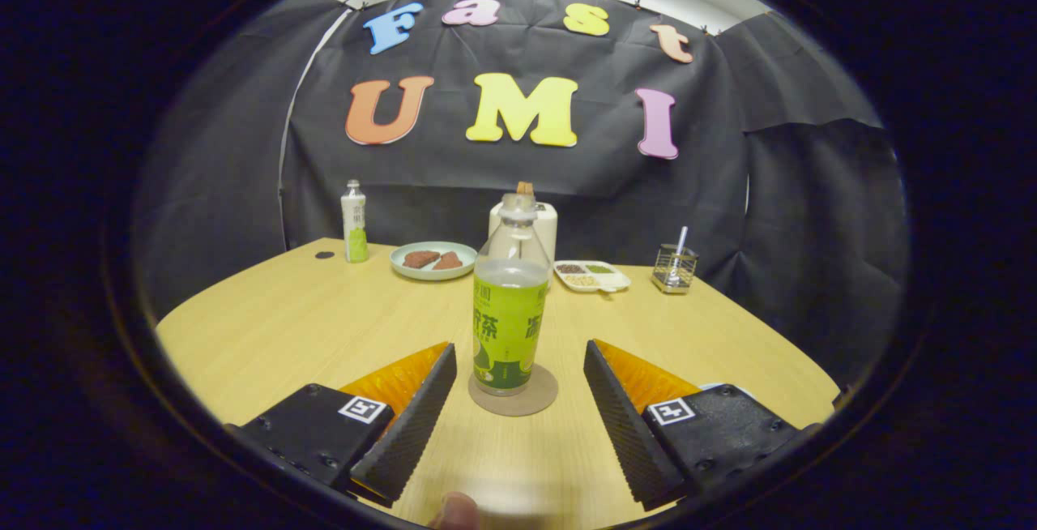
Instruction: Take the bottle from table, then pour the juice into the cup, finally place the bottle on the coaster
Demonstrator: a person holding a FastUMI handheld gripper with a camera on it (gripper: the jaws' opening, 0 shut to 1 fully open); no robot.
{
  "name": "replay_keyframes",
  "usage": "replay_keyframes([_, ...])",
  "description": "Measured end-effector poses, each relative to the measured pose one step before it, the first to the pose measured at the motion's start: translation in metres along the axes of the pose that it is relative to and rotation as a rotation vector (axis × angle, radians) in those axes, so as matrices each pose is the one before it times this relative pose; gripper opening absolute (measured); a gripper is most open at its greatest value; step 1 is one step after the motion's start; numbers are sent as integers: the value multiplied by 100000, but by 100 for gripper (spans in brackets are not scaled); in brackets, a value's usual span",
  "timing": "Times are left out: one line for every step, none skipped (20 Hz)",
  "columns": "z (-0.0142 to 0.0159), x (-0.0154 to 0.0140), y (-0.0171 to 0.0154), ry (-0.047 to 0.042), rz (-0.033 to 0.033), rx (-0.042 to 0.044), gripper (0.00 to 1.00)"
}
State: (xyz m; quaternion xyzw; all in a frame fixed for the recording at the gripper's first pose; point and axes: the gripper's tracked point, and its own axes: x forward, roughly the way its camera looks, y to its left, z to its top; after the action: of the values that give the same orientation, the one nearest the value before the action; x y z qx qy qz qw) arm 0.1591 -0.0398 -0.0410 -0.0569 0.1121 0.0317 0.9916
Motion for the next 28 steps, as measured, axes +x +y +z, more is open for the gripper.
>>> replay_keyframes([712, -1225, -222, -1920, -152, 9, 100])
replay_keyframes([806, -1310, -382, -2156, -328, -246, 100])
replay_keyframes([868, -1348, -316, -2165, -142, 8, 100])
replay_keyframes([806, -1225, -136, -1788, 66, 682, 100])
replay_keyframes([746, -1187, 5, -1266, 205, 1017, 100])
replay_keyframes([563, -1127, 135, -1172, 491, 1343, 100])
replay_keyframes([627, -934, 516, -942, 1572, 677, 100])
replay_keyframes([289, -734, 520, -636, 1573, -25, 100])
replay_keyframes([218, -725, 267, -179, 472, -478, 100])
replay_keyframes([45, -609, 101, -458, -72, -482, 100])
replay_keyframes([161, -494, 228, -388, -104, 119, 100])
replay_keyframes([-150, -272, 370, 17, 324, 849, 100])
replay_keyframes([-197, -249, 419, 764, 561, 865, 100])
replay_keyframes([-380, -444, 508, 512, 518, 414, 100])
replay_keyframes([83, -368, 215, -409, 215, -156, 100])
replay_keyframes([97, -253, 61, -501, -359, -242, 100])
replay_keyframes([110, -407, 71, -296, -282, 24, 100])
replay_keyframes([118, -290, 231, -572, 229, 367, 100])
replay_keyframes([291, -372, 233, -651, 575, 571, 100])
replay_keyframes([283, -459, 176, -877, 730, 490, 100])
replay_keyframes([388, -420, 181, -1161, 467, 331, 100])
replay_keyframes([409, -271, -14, -1048, 419, -23, 100])
replay_keyframes([195, -353, -43, -423, 216, 0, 100])
replay_keyframes([100, -278, -111, -373, 112, 243, 100])
replay_keyframes([234, -300, -129, -672, -168, 405, 100])
replay_keyframes([107, -65, -165, -455, -278, 171, 100])
replay_keyframes([215, -164, -192, -281, -289, 192, 100])
replay_keyframes([12, -37, -156, -71, -216, 195, 100])
